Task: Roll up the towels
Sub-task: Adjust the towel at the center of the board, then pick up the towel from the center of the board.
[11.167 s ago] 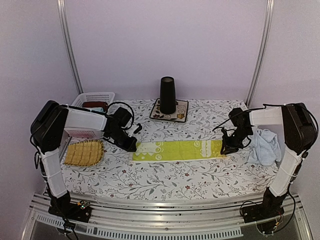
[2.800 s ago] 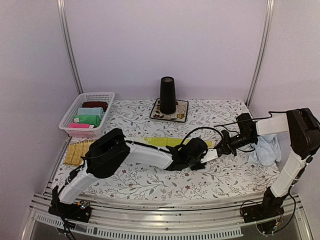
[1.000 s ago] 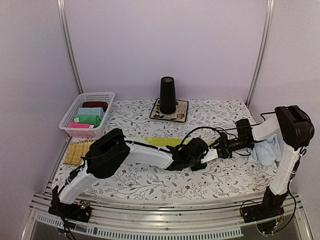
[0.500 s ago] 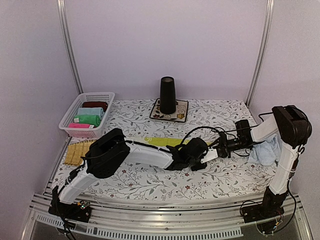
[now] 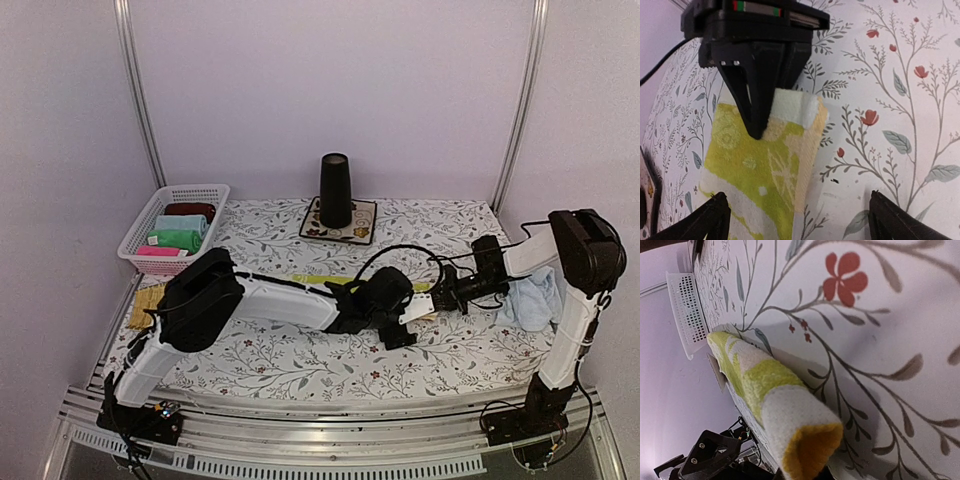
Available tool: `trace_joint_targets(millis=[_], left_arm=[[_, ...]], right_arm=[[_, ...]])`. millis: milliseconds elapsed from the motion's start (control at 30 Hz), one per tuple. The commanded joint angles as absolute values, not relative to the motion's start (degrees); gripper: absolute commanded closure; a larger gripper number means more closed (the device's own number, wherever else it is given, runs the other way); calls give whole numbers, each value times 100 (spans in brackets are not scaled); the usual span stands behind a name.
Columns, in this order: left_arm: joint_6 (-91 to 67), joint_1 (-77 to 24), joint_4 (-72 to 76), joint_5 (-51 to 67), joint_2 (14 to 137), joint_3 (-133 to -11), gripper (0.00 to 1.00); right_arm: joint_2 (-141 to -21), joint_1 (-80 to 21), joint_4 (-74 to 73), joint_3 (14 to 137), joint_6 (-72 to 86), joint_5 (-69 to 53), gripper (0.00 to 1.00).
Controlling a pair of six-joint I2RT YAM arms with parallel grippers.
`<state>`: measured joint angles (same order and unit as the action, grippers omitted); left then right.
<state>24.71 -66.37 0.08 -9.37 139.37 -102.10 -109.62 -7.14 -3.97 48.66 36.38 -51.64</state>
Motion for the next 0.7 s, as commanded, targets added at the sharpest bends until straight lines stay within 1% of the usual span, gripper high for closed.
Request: trace_joint_targets(millis=[0,167,333,500,667], left_arm=[[2173,-6588,-648,-361,13320,-9804,3],[1614,-6282,-999,-83,12789,-9593,3],[1042,-5792,-1437,-60,12327,-9473,3],[731,-5188,-1675,-173,11752,-9014,3],[473,-4588,-2034,-475,11424,-8640,3]], right_arm=[[-10526,-505,-1860,5405,2911,-4465,97],[-10303,-402,-3145,6055,2184,-3705,97],[-10184,-199,-3964,6442,1799,-3263,97],[-10168,304,-4501,6646,1447,-3182,97],[-10068,469,-4781,6881,1277,-3242,98]])
